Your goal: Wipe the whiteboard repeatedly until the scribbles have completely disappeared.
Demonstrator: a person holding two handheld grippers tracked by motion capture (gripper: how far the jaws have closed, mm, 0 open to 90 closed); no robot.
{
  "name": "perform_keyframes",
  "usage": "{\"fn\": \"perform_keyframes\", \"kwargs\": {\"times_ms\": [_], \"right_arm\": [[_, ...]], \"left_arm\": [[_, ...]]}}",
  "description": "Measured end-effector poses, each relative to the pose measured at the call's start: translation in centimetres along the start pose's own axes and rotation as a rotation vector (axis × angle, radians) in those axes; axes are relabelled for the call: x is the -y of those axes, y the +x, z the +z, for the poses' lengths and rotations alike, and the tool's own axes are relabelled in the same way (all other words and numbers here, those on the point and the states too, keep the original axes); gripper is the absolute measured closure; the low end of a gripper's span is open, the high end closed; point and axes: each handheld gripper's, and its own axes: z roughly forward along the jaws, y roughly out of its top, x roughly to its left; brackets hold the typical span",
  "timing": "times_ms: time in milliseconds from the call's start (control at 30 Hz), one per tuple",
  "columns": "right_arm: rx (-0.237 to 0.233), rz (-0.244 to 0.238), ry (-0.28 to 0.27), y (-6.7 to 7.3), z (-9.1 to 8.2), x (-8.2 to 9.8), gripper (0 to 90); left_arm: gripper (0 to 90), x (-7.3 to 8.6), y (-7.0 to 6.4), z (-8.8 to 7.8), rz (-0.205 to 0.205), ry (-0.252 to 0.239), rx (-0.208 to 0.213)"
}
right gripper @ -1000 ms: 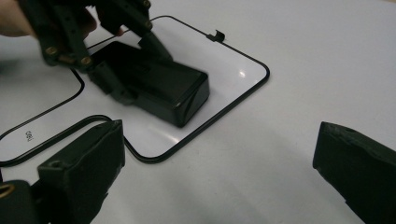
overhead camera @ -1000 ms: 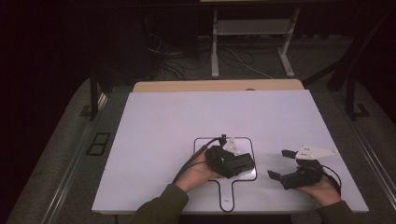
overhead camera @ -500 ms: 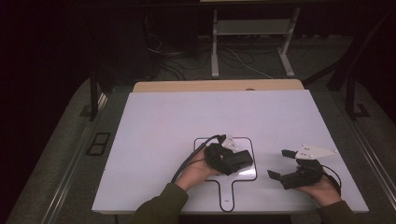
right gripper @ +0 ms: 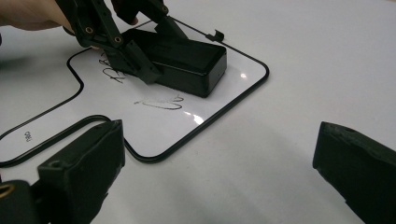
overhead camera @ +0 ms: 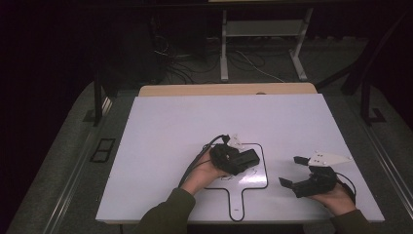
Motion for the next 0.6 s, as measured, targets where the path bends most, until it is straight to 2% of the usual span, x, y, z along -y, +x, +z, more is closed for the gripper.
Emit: {"fn": "perform_keyframes", "kwargs": {"times_ms": [100,267,333,367,400,600], "right_arm": [[0.000,0.001,0.003,0.0,0.0,0.0,1.3],[0.000,-0.001,0.000,0.0,0.0,0.0,1.3],[0.001,0.001,0.000,0.0,0.0,0.0,1.3],[0.001,0.001,0.000,0.0,0.0,0.0,1.3],[0.002,0.002,0.001,0.0,0.0,0.0,1.3],[0.003,0.001,0.001,0.0,-0.1,0.0,1.3]], "left_arm": [[39.4,-0.3,-0.9,0.2,0.022,0.009,0.023],[39.4,-1.2,-3.6,1.2,0.094,0.018,0.070],[39.4,-1.4,-4.0,1.4,0.107,0.014,0.069],[39.4,-1.4,-3.9,1.4,0.114,0.019,0.072],[39.4,-1.4,-3.7,1.4,0.103,0.014,0.075],[39.3,-1.0,-1.3,1.0,0.043,0.006,0.016]]}}
